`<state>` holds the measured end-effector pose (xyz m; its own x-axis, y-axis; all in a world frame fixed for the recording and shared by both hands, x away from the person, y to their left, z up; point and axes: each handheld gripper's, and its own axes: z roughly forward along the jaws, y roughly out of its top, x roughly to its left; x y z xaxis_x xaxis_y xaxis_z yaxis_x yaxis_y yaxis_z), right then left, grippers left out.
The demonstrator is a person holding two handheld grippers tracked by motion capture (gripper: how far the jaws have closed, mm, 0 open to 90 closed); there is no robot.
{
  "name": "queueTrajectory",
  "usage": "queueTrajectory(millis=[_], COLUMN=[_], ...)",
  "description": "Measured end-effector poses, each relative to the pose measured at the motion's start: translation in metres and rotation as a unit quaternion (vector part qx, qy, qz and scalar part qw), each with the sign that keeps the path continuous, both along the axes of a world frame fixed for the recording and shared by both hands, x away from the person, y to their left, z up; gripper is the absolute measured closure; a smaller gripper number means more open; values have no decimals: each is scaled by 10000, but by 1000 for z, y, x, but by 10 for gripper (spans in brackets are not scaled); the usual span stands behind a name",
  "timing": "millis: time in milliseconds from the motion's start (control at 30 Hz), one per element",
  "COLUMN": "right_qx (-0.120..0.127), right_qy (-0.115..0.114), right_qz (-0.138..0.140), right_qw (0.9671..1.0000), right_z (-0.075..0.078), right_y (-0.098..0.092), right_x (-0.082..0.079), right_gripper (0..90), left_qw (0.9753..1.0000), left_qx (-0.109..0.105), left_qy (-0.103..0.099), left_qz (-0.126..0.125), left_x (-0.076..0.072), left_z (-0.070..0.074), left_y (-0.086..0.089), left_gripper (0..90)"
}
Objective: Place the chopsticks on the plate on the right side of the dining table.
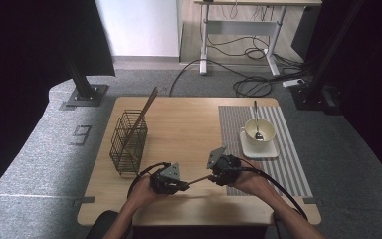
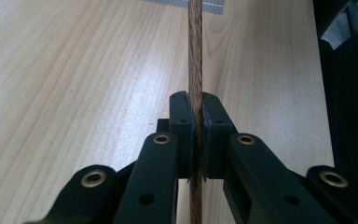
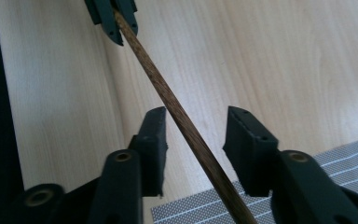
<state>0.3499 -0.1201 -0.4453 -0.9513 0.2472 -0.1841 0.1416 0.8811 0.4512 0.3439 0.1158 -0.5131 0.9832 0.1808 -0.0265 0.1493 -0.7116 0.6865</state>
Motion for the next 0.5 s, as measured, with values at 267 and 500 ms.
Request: queueTrajectory(millis=[267, 500], right_qx=[-216, -283], right_qy=[20, 437], right_qz=[205, 504], right_qw=[9996, 9974], right_z=[-5, -7], right_y=[3, 2], right_x=[-3, -3], right_gripper=[689, 803], left_qw=[10000, 9994], left_qx=[25, -257], left_qy=[-17, -59], left_qz=[-55, 204], left_x=[-1, 2], left_z=[-1, 0], left_y=[-2, 3], left_gripper=[852, 763])
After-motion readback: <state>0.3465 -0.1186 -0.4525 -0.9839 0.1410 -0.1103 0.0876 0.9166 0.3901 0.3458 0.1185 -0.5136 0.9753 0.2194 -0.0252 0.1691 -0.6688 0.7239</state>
